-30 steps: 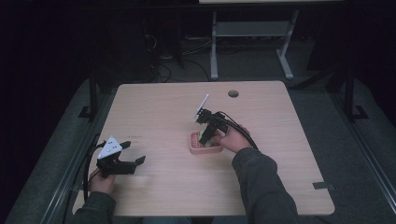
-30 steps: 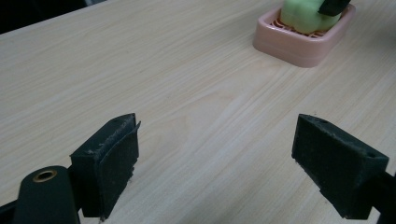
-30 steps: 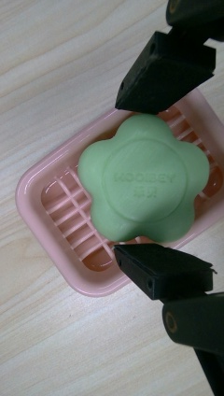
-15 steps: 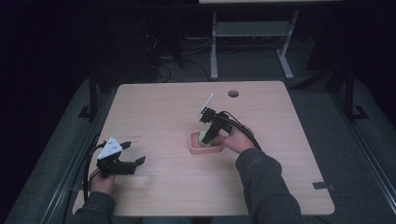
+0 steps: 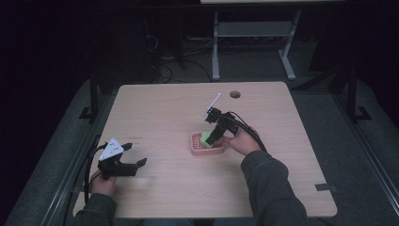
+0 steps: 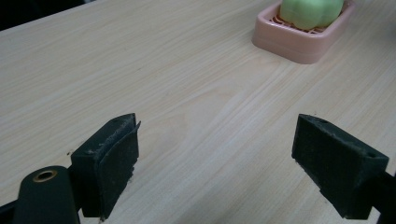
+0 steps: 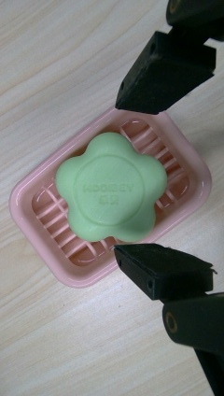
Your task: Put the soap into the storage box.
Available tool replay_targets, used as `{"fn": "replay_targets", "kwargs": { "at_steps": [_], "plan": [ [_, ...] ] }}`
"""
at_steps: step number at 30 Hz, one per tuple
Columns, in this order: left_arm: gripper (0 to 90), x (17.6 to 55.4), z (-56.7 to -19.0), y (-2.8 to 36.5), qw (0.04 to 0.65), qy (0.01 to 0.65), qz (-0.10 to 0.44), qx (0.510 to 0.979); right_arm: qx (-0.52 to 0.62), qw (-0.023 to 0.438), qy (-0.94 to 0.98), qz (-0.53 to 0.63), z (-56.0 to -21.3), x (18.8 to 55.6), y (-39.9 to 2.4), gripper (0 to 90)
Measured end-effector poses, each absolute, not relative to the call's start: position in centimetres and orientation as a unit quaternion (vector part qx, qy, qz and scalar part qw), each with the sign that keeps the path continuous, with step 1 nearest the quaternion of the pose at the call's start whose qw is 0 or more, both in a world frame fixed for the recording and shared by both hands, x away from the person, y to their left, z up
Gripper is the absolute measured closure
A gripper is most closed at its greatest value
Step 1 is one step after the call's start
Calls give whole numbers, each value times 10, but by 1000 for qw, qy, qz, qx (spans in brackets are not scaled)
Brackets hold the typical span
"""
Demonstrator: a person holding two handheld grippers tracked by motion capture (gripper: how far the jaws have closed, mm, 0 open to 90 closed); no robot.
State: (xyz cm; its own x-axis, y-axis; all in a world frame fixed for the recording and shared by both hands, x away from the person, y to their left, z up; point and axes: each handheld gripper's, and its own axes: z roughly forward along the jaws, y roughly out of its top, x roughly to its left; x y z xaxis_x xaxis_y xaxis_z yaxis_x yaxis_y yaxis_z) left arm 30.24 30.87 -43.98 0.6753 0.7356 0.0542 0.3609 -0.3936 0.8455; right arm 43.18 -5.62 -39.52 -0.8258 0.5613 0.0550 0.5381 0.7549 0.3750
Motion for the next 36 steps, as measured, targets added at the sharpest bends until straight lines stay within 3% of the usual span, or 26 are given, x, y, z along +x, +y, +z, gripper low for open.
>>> {"fn": "replay_targets", "kwargs": {
  "at_steps": [36],
  "plan": [
    [144, 303, -441, 308, 429, 339, 217, 809, 311, 26, 927, 206, -387, 418, -93, 244]
  ]
}}
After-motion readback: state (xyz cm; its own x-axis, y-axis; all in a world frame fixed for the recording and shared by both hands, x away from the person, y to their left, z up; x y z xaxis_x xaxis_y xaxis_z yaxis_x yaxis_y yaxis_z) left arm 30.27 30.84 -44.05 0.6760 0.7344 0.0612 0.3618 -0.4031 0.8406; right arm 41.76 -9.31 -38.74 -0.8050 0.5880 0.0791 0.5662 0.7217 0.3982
